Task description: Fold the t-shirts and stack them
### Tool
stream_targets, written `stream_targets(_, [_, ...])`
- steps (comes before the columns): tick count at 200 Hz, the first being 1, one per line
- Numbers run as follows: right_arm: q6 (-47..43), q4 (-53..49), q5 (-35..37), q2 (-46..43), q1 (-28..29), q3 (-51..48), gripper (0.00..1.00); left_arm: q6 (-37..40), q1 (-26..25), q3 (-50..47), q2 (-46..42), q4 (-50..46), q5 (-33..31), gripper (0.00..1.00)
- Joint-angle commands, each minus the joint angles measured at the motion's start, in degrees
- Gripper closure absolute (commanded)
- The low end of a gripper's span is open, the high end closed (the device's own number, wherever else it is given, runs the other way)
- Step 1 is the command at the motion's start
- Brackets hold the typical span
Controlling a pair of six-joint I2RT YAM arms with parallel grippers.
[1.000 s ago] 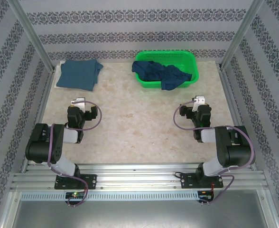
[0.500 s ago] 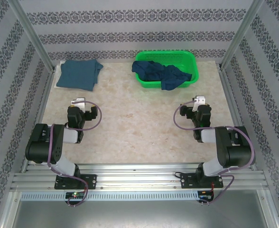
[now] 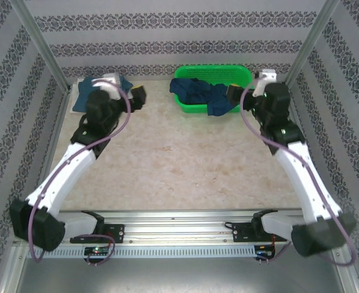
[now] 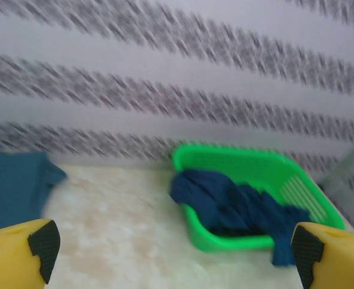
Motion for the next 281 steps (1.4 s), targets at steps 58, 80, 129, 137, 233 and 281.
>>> stream_targets(58, [-7.8, -19.5, -11.3, 40.2, 2.9, 33.9, 0.04, -1.5, -5.4, 20.2, 24.5, -21.3, 5.9, 0.0])
stream_targets(80, [-11.1, -18.8, -16.2, 49.0, 1.8, 41.2, 0.11, -1.5, -5.3, 17.5, 23.9, -17.1, 7.7, 0.0])
stream_targets(129, [-14.9, -16.3, -20.5, 63.6, 0.5, 55.0, 0.11, -0.7, -4.4, 11.1, 19.9, -15.6, 6.8, 0.0])
stream_targets(137, [-14.9, -17.1, -21.2, 66.4, 0.1, 58.4, 0.1, -0.8, -4.0, 9.8, 18.9, -15.5, 6.6, 0.0])
stream_targets(233, [-8.5, -12.5, -31.2, 85.8, -2.2, 80.7, 0.37, 0.0, -1.5, -4.4, 0.7, -16.4, 3.6, 0.0])
stream_targets(281, [0.2, -8.3, -34.0, 82.7, -2.0, 81.5, 1.0, -0.2, -1.5, -7.7, -4.1, -16.0, 2.2, 0.0])
